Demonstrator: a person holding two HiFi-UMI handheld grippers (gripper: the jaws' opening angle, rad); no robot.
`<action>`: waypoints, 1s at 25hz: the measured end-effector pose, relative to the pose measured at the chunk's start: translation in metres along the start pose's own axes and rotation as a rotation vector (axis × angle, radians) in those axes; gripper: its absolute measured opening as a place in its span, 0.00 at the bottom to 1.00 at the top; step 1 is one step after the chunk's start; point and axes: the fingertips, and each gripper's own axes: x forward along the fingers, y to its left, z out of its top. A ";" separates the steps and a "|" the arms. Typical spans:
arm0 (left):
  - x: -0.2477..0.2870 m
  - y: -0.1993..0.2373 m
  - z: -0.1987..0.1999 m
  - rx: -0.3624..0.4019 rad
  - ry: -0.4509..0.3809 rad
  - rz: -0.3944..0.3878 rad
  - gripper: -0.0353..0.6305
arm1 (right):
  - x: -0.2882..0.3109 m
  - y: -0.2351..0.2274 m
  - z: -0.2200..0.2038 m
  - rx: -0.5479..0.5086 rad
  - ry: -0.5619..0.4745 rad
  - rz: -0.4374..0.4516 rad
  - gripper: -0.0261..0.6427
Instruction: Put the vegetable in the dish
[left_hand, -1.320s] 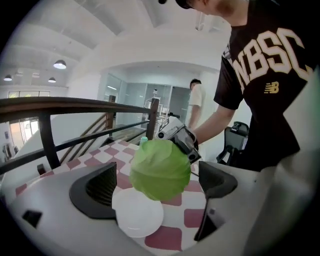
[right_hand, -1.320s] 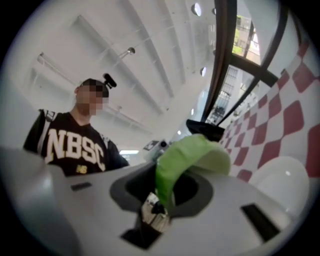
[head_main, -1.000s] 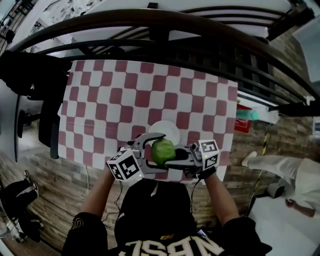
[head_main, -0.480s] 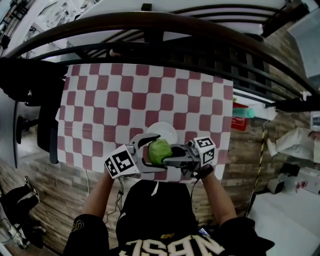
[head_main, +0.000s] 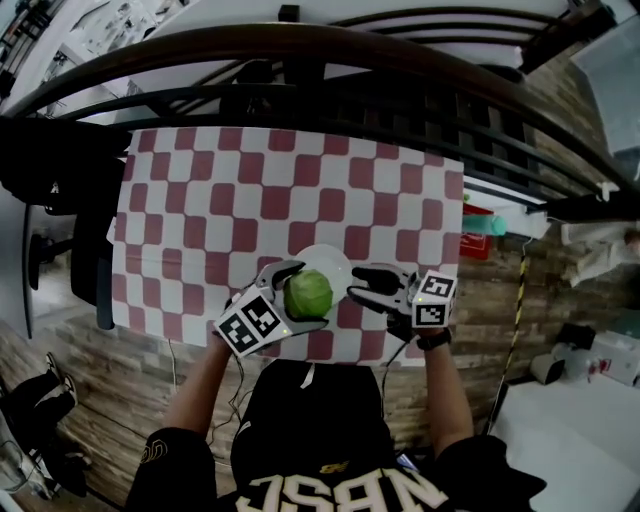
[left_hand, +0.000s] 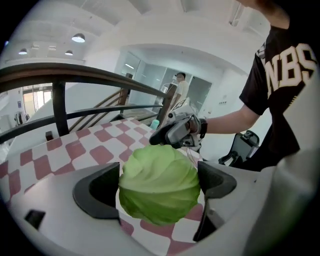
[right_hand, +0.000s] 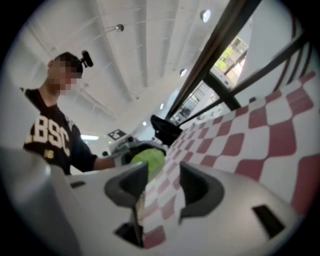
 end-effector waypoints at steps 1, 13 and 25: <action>0.006 0.002 -0.006 0.010 0.037 0.019 0.81 | -0.004 -0.009 0.002 -0.035 -0.006 -0.067 0.32; 0.075 0.022 -0.055 0.161 0.421 0.140 0.81 | -0.023 0.005 0.060 -0.144 -0.295 -0.261 0.32; 0.110 0.038 -0.082 0.220 0.541 0.161 0.81 | -0.055 -0.003 0.053 -0.130 -0.355 -0.364 0.32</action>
